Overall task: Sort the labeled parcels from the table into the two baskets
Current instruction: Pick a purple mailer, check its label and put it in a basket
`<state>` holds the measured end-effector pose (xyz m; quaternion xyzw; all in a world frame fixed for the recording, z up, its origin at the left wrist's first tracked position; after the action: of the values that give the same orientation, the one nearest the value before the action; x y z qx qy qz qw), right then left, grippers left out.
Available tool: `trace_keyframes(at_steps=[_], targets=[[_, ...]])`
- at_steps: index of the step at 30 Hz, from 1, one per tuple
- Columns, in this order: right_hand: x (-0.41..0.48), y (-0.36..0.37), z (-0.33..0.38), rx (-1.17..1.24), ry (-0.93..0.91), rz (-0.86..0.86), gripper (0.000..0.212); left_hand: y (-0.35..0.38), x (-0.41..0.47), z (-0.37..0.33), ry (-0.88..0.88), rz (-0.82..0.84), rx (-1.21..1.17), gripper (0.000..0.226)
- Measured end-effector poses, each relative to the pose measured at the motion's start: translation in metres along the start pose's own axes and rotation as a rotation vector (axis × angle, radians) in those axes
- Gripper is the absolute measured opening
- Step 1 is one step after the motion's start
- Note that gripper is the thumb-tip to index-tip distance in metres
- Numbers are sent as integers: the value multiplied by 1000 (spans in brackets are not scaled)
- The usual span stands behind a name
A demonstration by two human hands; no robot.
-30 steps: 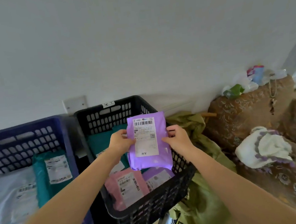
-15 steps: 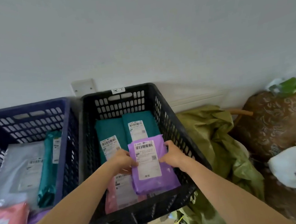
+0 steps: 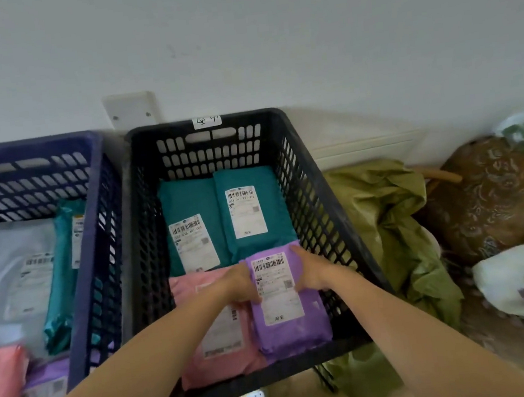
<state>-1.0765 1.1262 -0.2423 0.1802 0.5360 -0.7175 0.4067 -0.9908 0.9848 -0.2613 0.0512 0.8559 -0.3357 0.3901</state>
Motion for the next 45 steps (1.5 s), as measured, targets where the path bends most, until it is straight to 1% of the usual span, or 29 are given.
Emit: trace_keyframes(at_steps=[3, 6, 7, 9, 11, 12, 14, 15, 17, 19, 23, 26, 33, 37, 41, 43, 45], targets=[[2, 1, 0, -10, -37, 47, 108, 6, 10, 5, 27, 13, 60, 43], [3, 3, 1, -88, -61, 63, 98, 8, 14, 4, 75, 17, 154, 44], [3, 3, 1, -138, -56, 50, 93, 7, 14, 2, 97, 13, 227, 44], [2, 3, 3, -296, -50, -14, 81, 3, 9, -3, 130, -28, 490, 48], [0, -2, 10, -428, -99, -106, 72, -1, 3, -10, 169, -130, 718, 65], [-1, -3, 15, -460, -140, -134, 72, -2, 0, -14, 201, -177, 773, 70], [-1, -2, 23, -516, -220, -134, 82, 0, -6, -20, 283, -231, 842, 77], [-1, 0, 25, -555, -251, -114, 89, 2, -9, -20, 308, -225, 878, 80], [2, 6, 26, -624, -273, -58, 96, 7, -14, -16, 319, -154, 948, 82], [6, 10, 22, -665, -273, -1, 95, 12, -18, -10, 331, -56, 973, 76], [6, 16, 17, -673, -275, 98, 99, 23, -24, -1, 401, 104, 1022, 62], [5, 21, 16, -691, -273, 149, 98, 33, -28, 5, 410, 184, 1043, 57], [4, 27, 14, -695, -258, 226, 99, 44, -23, 10, 414, 196, 1103, 59], [5, 31, 12, -709, -252, 235, 99, 50, -19, 12, 430, 178, 1148, 59], [6, 33, 12, -727, -244, 234, 101, 52, -16, 13, 430, 168, 1143, 57], [7, 33, 12, -695, -248, 218, 100, 51, -17, 13, 438, 159, 1115, 55], [8, 32, 13, -604, -252, 182, 93, 48, -18, 11, 435, 158, 1056, 54]])
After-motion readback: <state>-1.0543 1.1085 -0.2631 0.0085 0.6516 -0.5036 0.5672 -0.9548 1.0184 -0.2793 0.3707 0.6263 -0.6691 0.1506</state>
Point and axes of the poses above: each hand's wrist, its own x-axis towards the middle knuckle, its own y-axis out of the palm, z = x × y, the point moved 5 cm from there along x, towards the middle knuckle, and after that the axes turned 4 degrees about x, right-handed, at the moved point
